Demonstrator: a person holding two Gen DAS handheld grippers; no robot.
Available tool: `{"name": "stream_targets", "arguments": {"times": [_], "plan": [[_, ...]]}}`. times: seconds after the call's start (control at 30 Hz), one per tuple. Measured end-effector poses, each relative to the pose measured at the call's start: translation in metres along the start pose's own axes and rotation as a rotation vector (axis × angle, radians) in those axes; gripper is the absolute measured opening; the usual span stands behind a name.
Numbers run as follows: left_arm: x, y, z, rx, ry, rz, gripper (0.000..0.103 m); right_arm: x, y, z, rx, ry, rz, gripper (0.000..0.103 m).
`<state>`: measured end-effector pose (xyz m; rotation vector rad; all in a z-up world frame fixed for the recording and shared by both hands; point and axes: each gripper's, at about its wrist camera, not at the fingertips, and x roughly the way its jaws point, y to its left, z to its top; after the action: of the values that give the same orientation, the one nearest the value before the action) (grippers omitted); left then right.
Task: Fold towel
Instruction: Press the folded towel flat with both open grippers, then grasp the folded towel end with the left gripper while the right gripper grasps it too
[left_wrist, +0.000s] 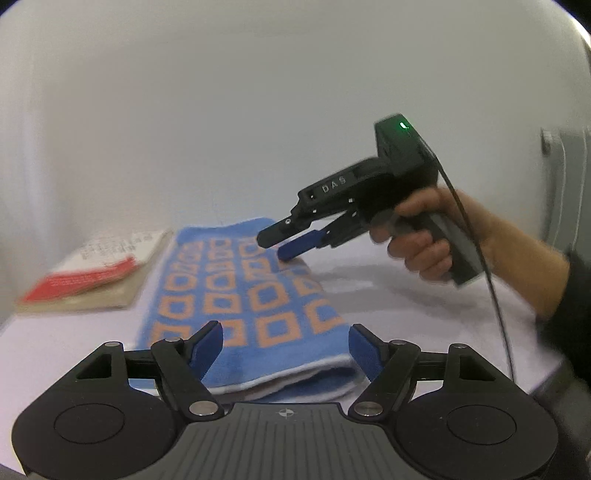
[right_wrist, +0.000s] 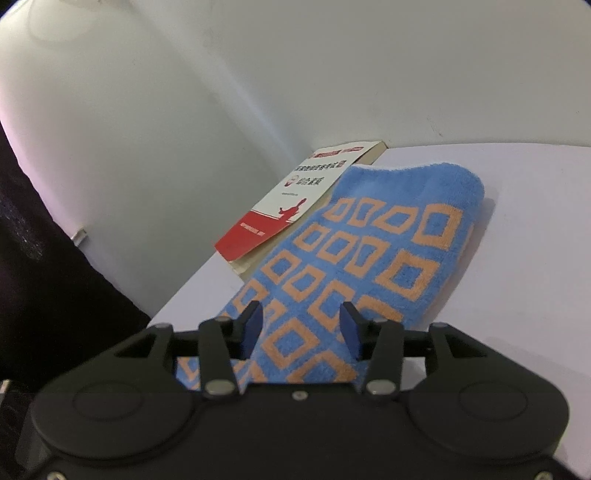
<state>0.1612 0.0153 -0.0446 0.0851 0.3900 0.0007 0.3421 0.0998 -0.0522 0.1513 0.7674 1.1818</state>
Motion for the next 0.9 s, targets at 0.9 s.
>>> {"name": "stream_targets", "arguments": {"times": [0.9], "plan": [[0.026, -0.032, -0.026, 0.169, -0.095, -0.02, 0.051, 0.003, -0.002, 0.0, 0.019, -0.003, 0.011, 0.049]]}}
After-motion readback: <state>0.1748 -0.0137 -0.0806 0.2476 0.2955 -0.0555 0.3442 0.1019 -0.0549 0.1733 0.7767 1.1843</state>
